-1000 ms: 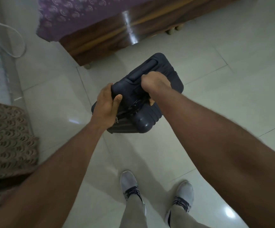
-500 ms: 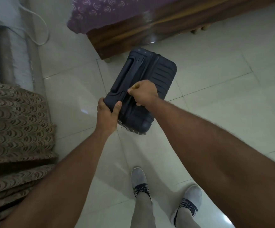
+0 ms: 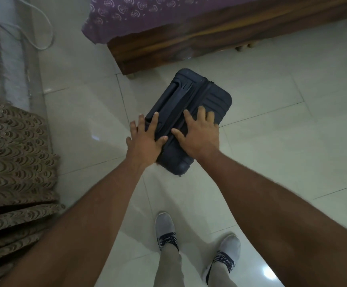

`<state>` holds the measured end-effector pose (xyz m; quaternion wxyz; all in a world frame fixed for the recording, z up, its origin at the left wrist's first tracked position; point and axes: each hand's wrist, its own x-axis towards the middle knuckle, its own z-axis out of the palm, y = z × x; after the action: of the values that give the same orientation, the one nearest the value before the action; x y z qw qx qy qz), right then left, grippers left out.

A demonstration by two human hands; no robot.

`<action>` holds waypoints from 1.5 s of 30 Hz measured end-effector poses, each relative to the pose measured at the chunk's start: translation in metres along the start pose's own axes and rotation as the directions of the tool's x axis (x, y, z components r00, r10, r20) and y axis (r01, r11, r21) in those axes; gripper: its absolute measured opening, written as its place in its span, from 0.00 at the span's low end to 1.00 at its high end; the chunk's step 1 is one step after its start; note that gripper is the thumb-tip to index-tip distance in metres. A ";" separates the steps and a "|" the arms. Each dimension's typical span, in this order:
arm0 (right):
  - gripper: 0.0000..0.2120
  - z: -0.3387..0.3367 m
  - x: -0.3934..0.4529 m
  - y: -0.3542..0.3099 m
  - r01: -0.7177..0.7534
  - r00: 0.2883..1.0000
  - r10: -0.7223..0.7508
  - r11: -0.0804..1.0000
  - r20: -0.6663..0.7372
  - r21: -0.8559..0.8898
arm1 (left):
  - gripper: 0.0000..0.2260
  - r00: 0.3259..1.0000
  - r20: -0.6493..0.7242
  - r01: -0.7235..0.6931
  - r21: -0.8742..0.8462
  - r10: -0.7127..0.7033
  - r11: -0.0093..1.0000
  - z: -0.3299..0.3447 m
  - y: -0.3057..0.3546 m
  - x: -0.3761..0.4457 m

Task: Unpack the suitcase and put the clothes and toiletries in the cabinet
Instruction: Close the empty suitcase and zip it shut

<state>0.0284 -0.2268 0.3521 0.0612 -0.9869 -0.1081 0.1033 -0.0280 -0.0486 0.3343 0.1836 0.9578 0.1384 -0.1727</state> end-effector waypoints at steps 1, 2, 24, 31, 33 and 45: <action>0.36 -0.001 -0.002 0.002 0.028 1.000 -0.028 1.000 0.001 -0.014 | 0.35 1.000 0.014 0.001 0.028 -0.001 1.000 -0.003 -0.001 0.005; 0.36 -0.002 -0.003 0.003 0.042 0.999 -0.041 0.999 0.009 -0.022 | 0.35 1.000 0.006 -0.015 0.080 0.015 0.997 -0.006 -0.002 0.010; 0.20 -0.012 -0.086 0.012 -0.087 0.975 0.003 0.925 0.222 0.370 | 0.35 0.994 0.109 -0.004 0.145 -0.012 0.989 -0.003 0.064 -0.019; 0.20 -0.005 -0.080 0.014 -0.495 0.869 0.289 0.557 0.402 0.667 | 0.26 0.965 0.066 -0.253 -0.018 0.253 0.967 -0.008 0.039 -0.024; 0.21 -0.006 -0.083 0.014 -0.621 0.769 0.409 0.299 0.491 0.724 | 0.20 0.961 -0.059 -0.276 -0.112 0.271 0.955 -0.006 0.042 -0.037; 0.12 0.008 -0.116 -0.030 -0.803 0.471 0.119 -0.353 0.874 0.480 | 0.18 1.000 0.020 -0.016 -0.291 0.023 0.957 0.007 0.031 -0.087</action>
<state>-0.0906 -0.2229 0.3704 0.6371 -0.4859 0.4449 0.4000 -0.0980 -0.0964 0.3703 0.3255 0.9197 0.1509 -0.1595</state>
